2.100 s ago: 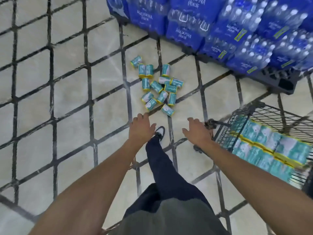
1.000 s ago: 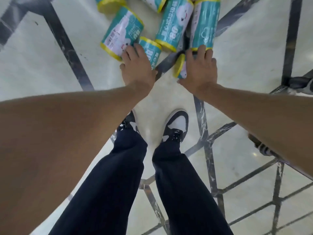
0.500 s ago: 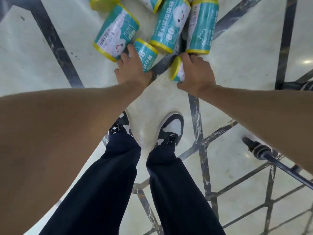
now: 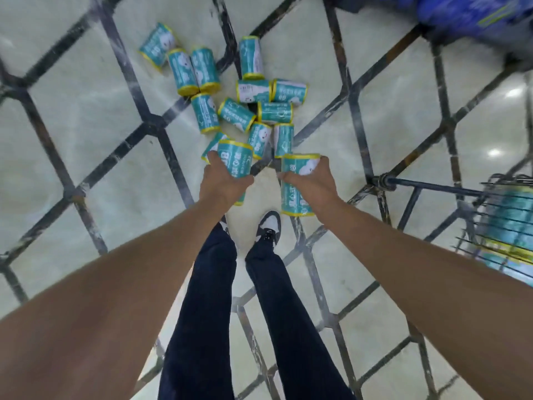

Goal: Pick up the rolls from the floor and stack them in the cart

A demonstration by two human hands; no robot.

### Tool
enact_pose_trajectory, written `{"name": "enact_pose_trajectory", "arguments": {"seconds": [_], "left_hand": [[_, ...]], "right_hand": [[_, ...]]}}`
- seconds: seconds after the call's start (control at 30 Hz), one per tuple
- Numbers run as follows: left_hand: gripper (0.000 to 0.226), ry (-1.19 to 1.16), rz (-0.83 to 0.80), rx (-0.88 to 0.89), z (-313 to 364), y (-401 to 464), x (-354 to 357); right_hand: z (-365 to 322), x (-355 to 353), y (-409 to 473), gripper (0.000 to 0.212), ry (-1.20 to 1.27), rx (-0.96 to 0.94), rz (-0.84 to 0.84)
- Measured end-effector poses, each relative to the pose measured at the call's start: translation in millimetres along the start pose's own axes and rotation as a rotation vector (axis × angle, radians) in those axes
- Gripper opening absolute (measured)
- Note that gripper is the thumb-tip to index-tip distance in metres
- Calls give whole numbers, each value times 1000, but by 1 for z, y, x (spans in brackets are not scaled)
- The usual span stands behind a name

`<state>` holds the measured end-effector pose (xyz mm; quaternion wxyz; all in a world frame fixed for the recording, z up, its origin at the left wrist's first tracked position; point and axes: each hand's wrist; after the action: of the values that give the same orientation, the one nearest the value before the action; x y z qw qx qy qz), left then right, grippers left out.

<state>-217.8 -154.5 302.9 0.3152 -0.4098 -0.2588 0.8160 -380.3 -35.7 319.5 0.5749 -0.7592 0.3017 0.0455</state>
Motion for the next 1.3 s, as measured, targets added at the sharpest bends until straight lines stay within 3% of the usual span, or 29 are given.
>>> {"name": "enact_pose_trajectory", "arguments": {"seconds": [0.1, 0.23, 0.4, 0.5, 0.7, 0.83, 1.0, 1.17, 1.3], "left_hand": [[97, -82, 20, 44, 66, -94, -56], [84, -181, 69, 89, 133, -220, -100], [69, -269, 141, 150, 174, -334, -104], [74, -289, 146, 230, 189, -388, -81], [91, -366, 92, 261, 197, -486, -5], [75, -362, 9, 276, 223, -535, 55], [71, -302, -24, 317, 269, -567, 143], [64, -206, -79, 318, 329, -575, 257], [91, -151, -119, 273, 382, -565, 360]], "right_hand": [[-31, -62, -101, 69, 105, -41, 5], [-50, -138, -214, 72, 202, -109, 41], [-27, -195, -308, 62, 257, -166, 3], [11, -224, -344, 73, 269, -203, 16], [105, -303, -411, 87, 308, -181, 60], [164, -369, -420, 93, 366, -152, 80], [239, -454, -395, 129, 459, -79, 67], [316, -552, -319, 126, 525, -37, 97], [352, -636, -288, 114, 498, 52, 131]]}}
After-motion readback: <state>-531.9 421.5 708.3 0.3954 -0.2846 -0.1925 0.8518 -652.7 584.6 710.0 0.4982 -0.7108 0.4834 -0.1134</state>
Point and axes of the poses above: each hand's wrist, its own y-axis towards the middle knuckle, its own x-axis out of the palm, z = x × y, and after that the axes turned 11 degrees about x, right-handed
